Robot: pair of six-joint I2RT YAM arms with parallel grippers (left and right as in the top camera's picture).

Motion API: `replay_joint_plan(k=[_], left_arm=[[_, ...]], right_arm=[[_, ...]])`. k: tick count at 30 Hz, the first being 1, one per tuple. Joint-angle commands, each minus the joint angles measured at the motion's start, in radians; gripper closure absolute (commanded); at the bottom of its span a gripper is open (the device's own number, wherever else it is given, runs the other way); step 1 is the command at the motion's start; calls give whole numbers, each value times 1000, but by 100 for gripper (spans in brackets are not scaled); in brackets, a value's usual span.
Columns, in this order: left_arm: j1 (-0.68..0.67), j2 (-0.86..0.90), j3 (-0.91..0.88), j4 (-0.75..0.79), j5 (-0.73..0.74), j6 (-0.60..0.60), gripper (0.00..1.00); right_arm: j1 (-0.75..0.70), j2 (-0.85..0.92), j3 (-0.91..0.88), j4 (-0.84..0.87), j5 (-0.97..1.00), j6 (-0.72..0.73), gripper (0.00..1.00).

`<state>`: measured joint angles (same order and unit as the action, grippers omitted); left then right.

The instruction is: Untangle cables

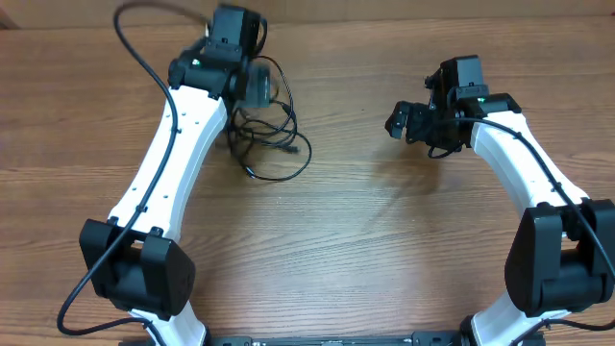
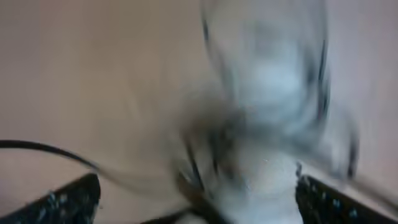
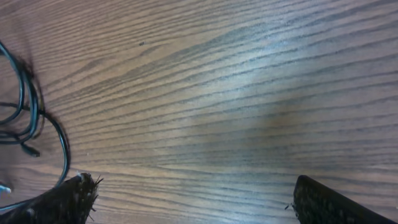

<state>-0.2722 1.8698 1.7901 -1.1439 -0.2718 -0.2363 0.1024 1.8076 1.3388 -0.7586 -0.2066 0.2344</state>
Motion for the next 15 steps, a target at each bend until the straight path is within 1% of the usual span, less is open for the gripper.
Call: replay_joint_plan(k=[1,4,5,6,7,8,10,11,13,15], left_arm=[[11,88,-3,-278,405,-107,0],[3,158,-3,-542,637,-101,1],[-4,172,-13,-547,717,-67,0],[-13,174,-38,-547,866,14,0],[-19,174,-61,-547,982,58,0],[-24,174,-85,-547,1125,83,0],[-21,174,-101,-547,1333,84,0],[4,174,-98,-547,1501,84,0],[42,174,-90,-547,1628,84,0],[83,174,-90,-546,1717,84,0]], right_arm=[[0,-10,2,-9,-5,-8,0],[0,-10,2,-10,-5,-8,0],[0,-10,2,-10,-5,-8,0],[0,-10,2,-10,-5,-8,0],[0,-10,2,-10,-5,-8,0],[0,-10,2,-11,-5,-8,0],[0,-10,2,-14,-5,-8,0],[0,-10,2,-21,-5,-8,0],[0,-10,2,-26,-4,-8,0],[0,-10,2,-29,-4,-8,0]])
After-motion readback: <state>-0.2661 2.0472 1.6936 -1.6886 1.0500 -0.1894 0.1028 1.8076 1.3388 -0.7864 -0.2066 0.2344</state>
